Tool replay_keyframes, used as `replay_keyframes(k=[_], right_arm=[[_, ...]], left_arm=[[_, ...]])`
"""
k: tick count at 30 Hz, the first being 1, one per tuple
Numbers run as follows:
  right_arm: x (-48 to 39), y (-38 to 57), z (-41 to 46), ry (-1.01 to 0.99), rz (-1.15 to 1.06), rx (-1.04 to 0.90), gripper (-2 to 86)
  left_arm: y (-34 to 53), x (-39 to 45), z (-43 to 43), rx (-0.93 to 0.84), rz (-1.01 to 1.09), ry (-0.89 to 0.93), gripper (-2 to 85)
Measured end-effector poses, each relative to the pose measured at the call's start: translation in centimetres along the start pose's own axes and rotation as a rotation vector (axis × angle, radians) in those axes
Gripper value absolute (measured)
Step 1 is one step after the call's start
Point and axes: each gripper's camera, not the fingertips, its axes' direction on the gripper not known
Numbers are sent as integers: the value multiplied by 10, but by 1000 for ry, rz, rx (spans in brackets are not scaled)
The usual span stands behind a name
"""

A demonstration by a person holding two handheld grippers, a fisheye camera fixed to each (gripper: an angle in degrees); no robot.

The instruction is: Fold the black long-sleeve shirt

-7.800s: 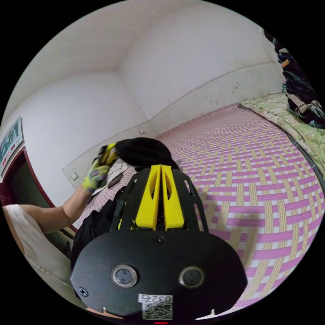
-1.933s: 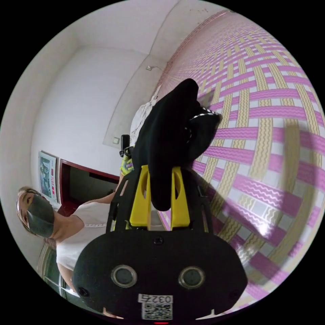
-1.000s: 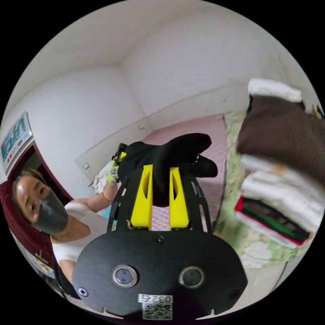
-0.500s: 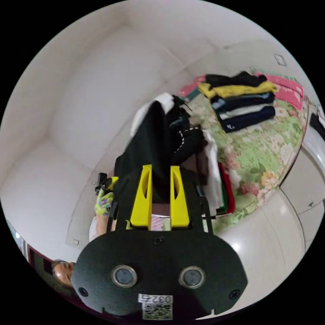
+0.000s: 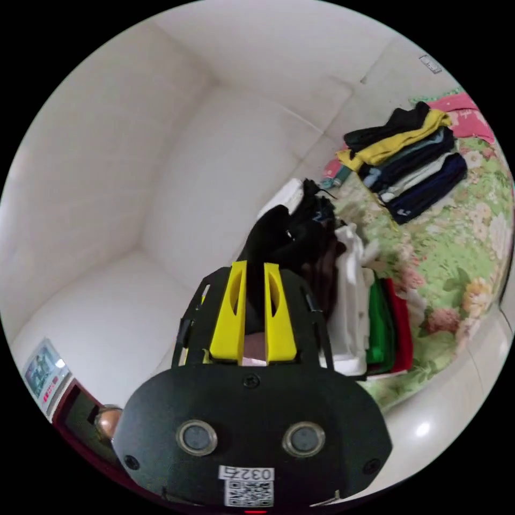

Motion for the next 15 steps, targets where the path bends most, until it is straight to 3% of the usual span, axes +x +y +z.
replay_keyframes(k=[2,5,7,9,13,15], right_arm=[[0,9,1,38,5,26,71],[-36,28,-9,264,-87,153,71],[-74,42,-6,389,-246,254,65],[-126,60,23,461,-494,308,56],[-172,67,104,617,-674,210,17],[-166,59,159,765,-668,127,-3]], left_arm=[[5,-2,12,-37,10,-38,23],[25,33,-2,73,127,-80,42],[53,83,-18,259,344,-215,41],[103,157,-3,452,720,-408,22],[133,212,96,491,990,-755,-6],[99,196,175,285,911,-1033,-8]])
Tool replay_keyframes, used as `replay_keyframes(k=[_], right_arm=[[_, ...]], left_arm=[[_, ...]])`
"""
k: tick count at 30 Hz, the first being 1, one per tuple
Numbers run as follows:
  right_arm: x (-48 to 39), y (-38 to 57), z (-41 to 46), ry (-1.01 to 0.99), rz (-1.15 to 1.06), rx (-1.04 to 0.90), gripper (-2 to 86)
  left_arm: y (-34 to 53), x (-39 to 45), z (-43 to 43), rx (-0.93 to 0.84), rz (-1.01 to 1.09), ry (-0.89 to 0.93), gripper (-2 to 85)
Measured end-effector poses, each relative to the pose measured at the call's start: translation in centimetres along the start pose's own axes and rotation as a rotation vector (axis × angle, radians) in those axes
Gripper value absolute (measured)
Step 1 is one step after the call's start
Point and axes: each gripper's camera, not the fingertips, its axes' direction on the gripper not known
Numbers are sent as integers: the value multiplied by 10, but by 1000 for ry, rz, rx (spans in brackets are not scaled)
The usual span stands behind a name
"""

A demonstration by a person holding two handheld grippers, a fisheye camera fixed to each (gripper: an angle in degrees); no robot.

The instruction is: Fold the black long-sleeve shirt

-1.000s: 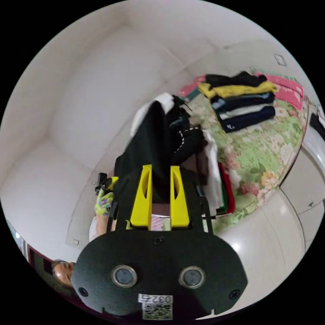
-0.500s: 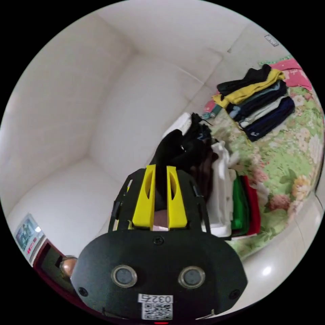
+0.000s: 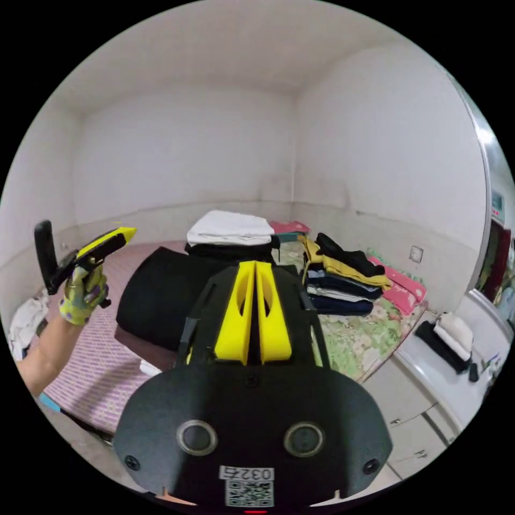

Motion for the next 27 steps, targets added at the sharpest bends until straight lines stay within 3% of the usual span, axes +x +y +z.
replay_keyframes(k=[2,6,11,13,17,22,25,27], right_arm=[[-10,6,57,170,-30,-183,-7],[2,33,104,83,62,-114,-10],[0,9,114,88,47,-213,-10],[3,7,103,78,76,-181,-10],[9,14,51,36,113,53,-10],[-32,60,-16,-83,-70,350,-10],[-73,122,-24,-237,-172,434,-9],[-109,180,-8,-407,-246,455,-8]], left_arm=[[10,19,72,-241,64,-22,-9],[46,15,115,-183,-101,2,-10],[20,25,120,-212,-34,75,-10],[14,18,107,-153,-101,123,-10],[24,-5,65,63,-203,205,-10],[86,-4,11,57,-41,239,-10],[175,7,-48,34,16,240,-10],[264,20,-93,-4,4,142,-10]])
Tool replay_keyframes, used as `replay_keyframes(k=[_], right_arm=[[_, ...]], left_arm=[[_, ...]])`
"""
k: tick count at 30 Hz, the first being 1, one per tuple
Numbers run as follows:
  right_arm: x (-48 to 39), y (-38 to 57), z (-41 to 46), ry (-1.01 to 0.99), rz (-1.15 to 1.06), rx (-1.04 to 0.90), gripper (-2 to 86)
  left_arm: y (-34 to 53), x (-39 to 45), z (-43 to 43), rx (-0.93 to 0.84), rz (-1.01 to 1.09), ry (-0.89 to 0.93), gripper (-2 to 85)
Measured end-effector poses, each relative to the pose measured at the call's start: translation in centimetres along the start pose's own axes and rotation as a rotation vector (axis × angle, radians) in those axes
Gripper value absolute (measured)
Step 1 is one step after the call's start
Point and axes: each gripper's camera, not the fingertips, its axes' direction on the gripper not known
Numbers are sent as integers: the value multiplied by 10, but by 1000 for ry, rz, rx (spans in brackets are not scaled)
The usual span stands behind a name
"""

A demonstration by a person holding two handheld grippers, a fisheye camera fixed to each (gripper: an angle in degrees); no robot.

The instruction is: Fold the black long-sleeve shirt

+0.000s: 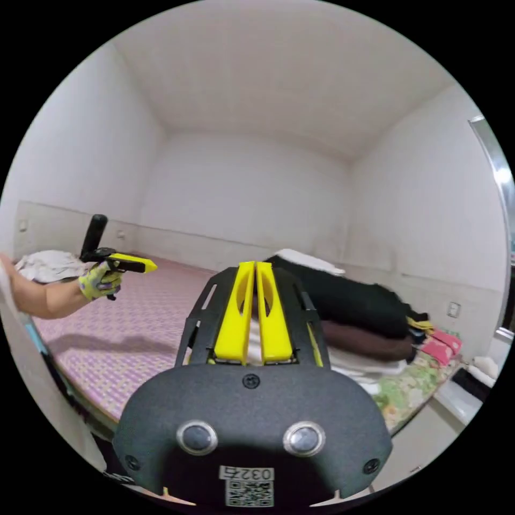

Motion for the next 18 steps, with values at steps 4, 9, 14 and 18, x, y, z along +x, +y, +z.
replay_keyframes(k=[4,9,14,18], right_arm=[[-49,77,46,-317,140,-138,-9],[-105,150,124,-996,416,-187,-10],[-153,142,183,-1248,417,-266,-10],[-172,131,225,-1368,412,-333,-10]], left_arm=[[132,19,-41,-158,-86,-151,-10],[296,22,-115,-327,-488,-334,-10],[362,54,-151,-355,-642,-522,-10],[382,70,-132,-373,-646,-644,-10]])
